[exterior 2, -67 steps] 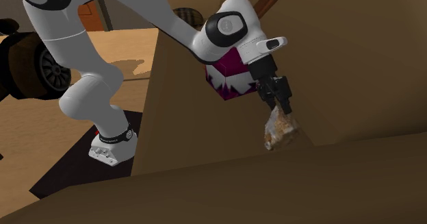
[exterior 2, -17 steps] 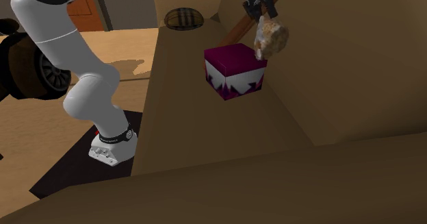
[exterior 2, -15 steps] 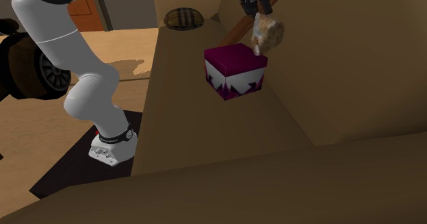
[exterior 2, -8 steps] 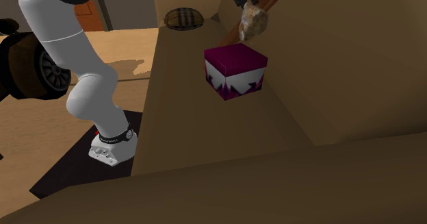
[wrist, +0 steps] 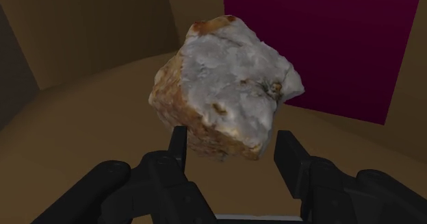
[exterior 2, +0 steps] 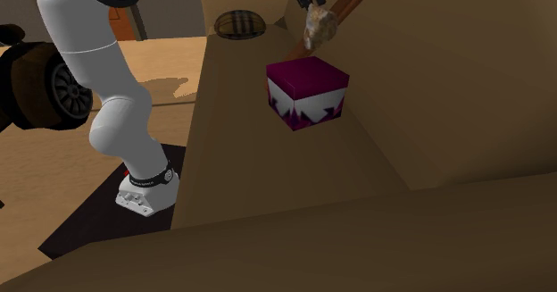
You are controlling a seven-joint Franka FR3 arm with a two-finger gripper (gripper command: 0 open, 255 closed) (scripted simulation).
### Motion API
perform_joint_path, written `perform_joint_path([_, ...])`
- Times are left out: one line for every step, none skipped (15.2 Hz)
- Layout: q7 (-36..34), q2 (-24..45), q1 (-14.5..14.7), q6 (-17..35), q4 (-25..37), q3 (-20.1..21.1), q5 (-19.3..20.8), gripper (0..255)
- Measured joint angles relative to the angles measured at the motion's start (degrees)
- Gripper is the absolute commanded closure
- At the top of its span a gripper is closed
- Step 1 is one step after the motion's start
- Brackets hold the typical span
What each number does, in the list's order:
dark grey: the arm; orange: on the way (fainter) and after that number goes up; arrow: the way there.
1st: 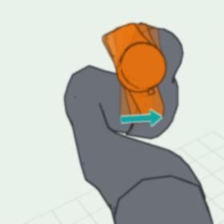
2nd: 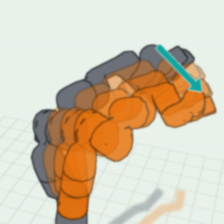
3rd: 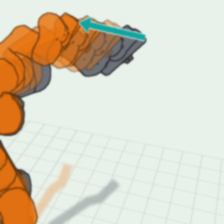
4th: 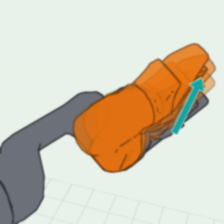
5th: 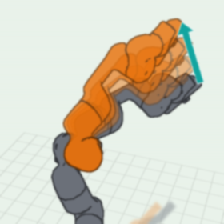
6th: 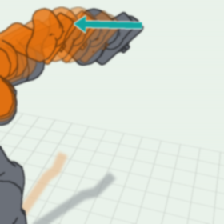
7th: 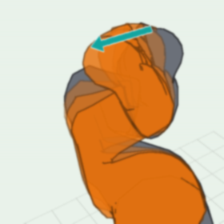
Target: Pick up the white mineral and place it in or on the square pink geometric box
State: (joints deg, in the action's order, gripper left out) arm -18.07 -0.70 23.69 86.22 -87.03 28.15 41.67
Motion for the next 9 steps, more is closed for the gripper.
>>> perform_joint_path([-0.55, -0.02, -0.01, 0.64, -0.84, -0.01, -0.04, 255])
perform_joint_path([-0.93, -0.23, -0.10, 1.34, -1.82, -0.11, -0.17, 255])
perform_joint_path([-1.32, -0.38, -0.16, 1.98, -2.69, -0.18, -0.25, 255])
perform_joint_path([-1.70, -0.67, -0.21, 2.55, -3.62, -0.24, -0.40, 255])
perform_joint_path([-2.06, -1.00, -0.30, 3.27, -4.69, -0.35, -0.55, 255])
perform_joint_path([-2.49, -1.22, -0.38, 4.04, -5.75, -0.45, -0.66, 255])
perform_joint_path([-2.89, -1.42, -0.43, 4.69, -6.68, -0.52, -0.74, 255])
perform_joint_path([-3.32, -1.46, -0.45, 5.28, -7.45, -0.55, -0.74, 255])
perform_joint_path([-3.71, -1.63, -0.50, 5.90, -8.31, -0.61, -0.80, 255])
